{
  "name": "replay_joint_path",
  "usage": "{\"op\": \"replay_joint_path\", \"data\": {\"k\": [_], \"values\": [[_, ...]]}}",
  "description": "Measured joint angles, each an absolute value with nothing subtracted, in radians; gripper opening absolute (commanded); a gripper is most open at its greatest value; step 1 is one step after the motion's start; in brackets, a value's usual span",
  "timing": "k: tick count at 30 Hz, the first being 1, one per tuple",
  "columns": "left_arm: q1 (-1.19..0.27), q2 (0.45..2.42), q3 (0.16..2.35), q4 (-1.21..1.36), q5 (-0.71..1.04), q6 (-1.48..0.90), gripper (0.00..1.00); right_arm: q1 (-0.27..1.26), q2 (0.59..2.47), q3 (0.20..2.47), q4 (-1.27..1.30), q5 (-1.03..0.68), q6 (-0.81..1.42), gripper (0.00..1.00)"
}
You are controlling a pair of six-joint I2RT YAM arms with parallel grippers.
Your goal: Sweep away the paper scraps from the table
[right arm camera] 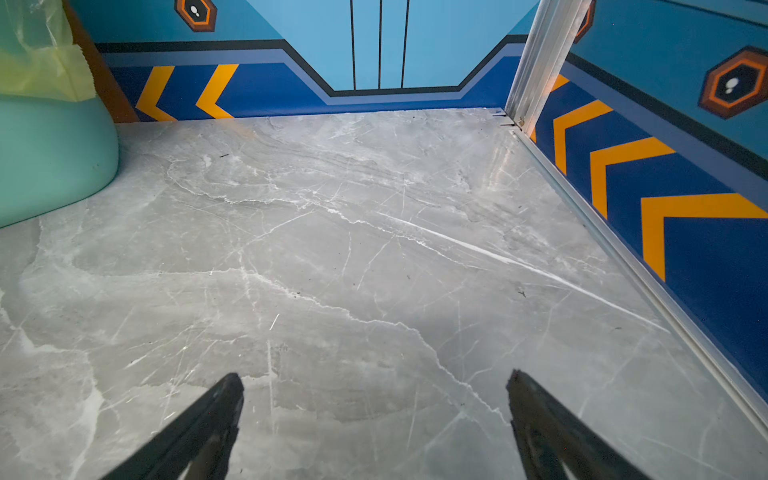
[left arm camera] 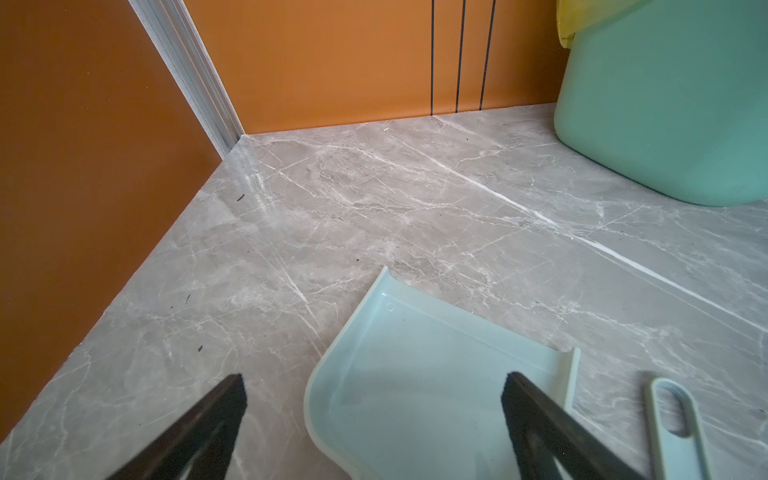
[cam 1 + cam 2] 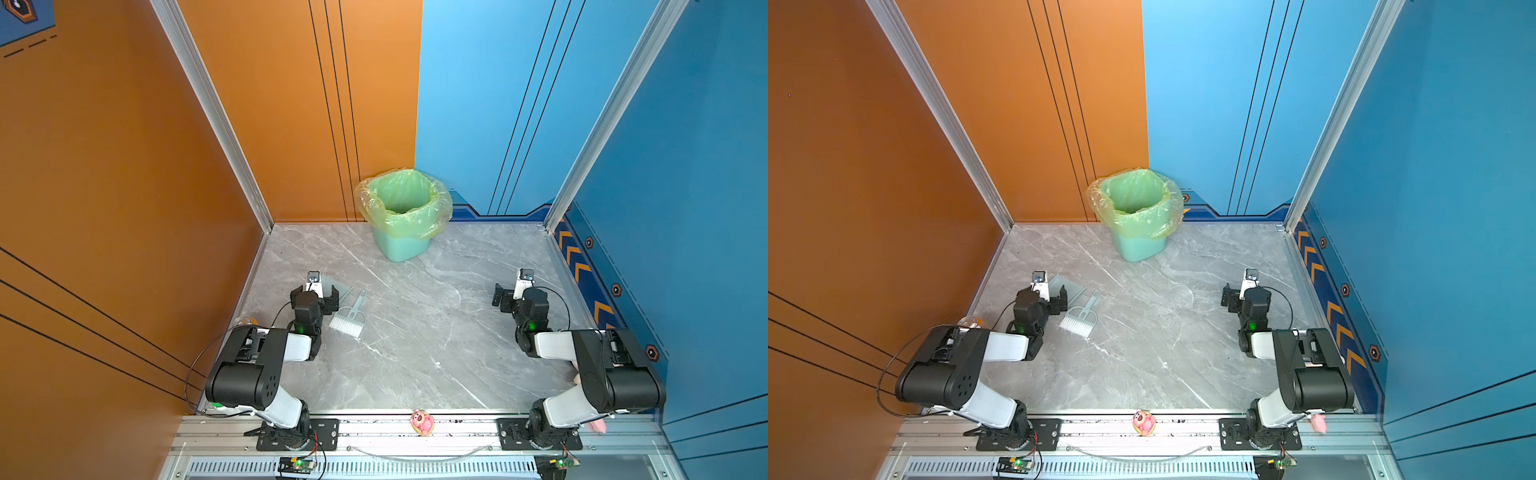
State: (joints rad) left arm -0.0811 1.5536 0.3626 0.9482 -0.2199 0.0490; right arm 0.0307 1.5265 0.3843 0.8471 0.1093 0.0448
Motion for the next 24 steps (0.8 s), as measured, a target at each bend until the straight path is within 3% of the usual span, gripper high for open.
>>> {"op": "replay_joint_path", "data": {"k": [24], "values": [[-0.065, 1.554, 0.363, 0.946, -0.216, 0.032, 0.98, 0.028, 1.526, 0.384, 0.847, 0.109, 0.045, 1.0]]}}
